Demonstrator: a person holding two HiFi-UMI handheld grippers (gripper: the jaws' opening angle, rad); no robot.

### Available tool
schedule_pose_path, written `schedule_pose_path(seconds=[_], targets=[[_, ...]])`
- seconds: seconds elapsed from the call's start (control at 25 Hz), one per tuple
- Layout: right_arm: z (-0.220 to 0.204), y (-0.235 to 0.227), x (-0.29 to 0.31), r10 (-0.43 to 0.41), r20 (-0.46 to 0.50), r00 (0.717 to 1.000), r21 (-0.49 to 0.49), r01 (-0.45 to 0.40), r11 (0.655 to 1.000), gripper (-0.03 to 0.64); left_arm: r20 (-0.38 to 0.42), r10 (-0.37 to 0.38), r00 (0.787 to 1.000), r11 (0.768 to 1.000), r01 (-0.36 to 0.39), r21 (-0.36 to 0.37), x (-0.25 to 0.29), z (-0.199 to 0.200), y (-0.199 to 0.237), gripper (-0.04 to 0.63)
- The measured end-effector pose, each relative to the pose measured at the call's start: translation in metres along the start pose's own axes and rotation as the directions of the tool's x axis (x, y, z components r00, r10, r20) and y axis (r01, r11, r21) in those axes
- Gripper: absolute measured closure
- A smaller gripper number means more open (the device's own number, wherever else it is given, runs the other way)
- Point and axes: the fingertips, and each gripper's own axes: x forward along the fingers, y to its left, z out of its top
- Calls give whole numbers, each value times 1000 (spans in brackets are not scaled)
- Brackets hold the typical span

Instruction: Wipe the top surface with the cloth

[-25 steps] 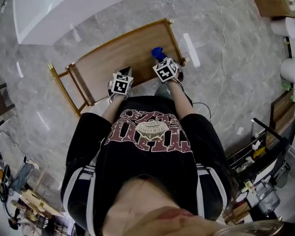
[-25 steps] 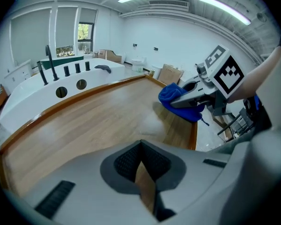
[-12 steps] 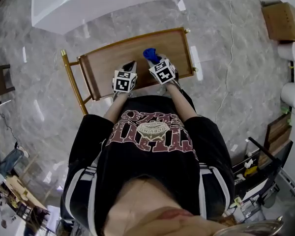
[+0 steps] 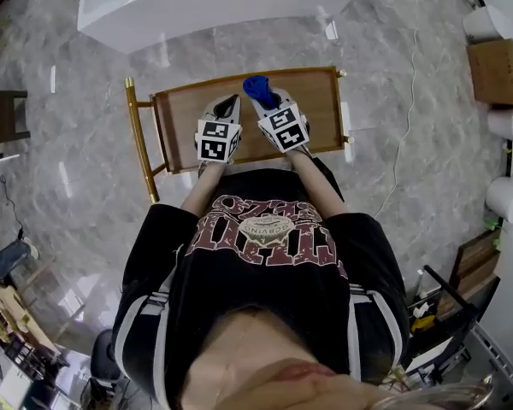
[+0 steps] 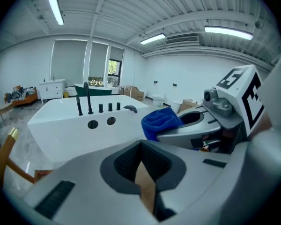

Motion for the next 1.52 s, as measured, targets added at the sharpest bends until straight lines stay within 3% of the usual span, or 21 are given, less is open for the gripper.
schedule_pose_path(seconds=[0.16,0.48,0.6,0.76,1.24,1.52], targets=[[29,1,-10,-3,64,998,-11,4,1000,558,65,26,998,999,-27,21,-13,27,3,549],[85,3,-29,-7,180,984,-43,15,999,558,185,35,982,999,-34,-6,-38,76,7,549],[107,7,-38,-6,226,974,-71,22,997,558,231,41,972,998,-49,30,-49,98,5,549],[135,11,-52,-4,286,958,-97,33,995,558,292,56,955,992,-87,95,-66,128,1,549],[206,20,-104,-5,454,891,-117,65,991,558,439,59,896,986,-122,117,-115,196,-11,549],[229,25,-123,-9,504,864,-138,90,986,558,499,62,865,980,-148,134,-135,221,-19,549]])
